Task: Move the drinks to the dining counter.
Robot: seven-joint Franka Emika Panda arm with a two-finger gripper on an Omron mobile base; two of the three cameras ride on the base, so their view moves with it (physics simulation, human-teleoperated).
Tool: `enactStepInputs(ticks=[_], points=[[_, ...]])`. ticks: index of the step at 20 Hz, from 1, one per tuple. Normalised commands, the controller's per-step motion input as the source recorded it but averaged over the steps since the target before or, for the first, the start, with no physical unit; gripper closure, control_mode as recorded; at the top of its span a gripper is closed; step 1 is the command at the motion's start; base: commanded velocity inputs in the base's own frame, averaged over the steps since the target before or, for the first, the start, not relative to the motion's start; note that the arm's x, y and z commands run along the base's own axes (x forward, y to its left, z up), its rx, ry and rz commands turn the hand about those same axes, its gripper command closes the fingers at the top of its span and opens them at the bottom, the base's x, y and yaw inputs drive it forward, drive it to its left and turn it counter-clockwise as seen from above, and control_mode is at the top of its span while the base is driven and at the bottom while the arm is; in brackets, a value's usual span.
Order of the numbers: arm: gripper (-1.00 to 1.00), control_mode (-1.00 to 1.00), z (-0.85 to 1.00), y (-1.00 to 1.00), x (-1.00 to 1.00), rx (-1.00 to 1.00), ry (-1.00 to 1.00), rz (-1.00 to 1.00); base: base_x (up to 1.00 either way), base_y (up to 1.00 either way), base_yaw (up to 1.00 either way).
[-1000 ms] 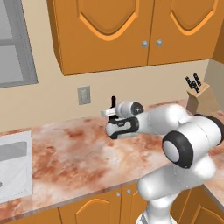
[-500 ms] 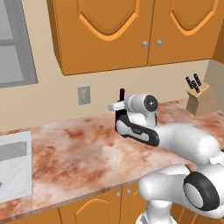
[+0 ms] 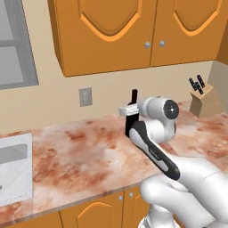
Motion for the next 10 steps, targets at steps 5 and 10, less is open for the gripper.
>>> enactStepInputs(ticks=[5,10], points=[[1.0,-1.0,0.49,-0.11,-0.61,0.0,0.0,0.0,0.0,0.0,0.0],[1.0,-1.0,0.56,-0.21,-0.76,0.0,0.01,0.0,0.0,0.0,0.0]])
